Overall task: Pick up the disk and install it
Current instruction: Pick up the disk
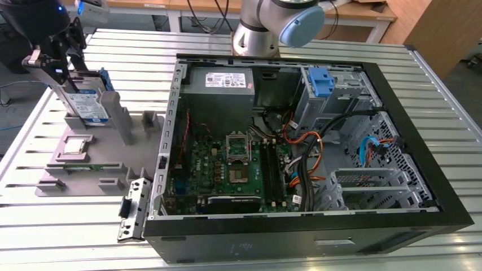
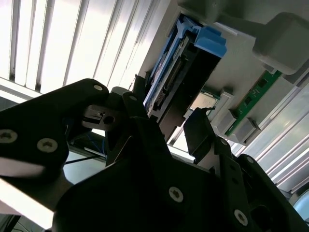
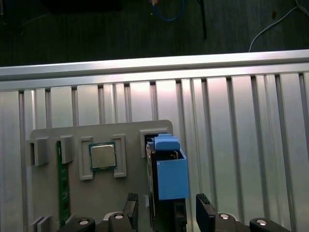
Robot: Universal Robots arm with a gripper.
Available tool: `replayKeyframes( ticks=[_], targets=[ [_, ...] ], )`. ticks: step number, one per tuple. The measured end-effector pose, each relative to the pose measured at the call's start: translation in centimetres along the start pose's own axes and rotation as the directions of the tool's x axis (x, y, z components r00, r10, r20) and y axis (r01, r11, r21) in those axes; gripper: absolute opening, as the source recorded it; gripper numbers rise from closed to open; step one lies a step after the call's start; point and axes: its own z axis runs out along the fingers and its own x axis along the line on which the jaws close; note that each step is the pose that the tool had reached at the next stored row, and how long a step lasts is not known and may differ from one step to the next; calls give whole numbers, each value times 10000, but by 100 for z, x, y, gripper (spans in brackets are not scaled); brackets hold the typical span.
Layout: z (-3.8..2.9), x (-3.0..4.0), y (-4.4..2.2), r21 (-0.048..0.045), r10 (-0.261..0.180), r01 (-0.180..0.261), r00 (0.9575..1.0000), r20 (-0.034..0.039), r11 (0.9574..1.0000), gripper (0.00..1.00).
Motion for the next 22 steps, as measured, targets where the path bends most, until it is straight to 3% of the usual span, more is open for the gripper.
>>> replayKeyframes(
  ticks=[22],
  targets=[
    [-17,-2,-5,-13,-11,11,10000,-1,10000,59]
  ],
)
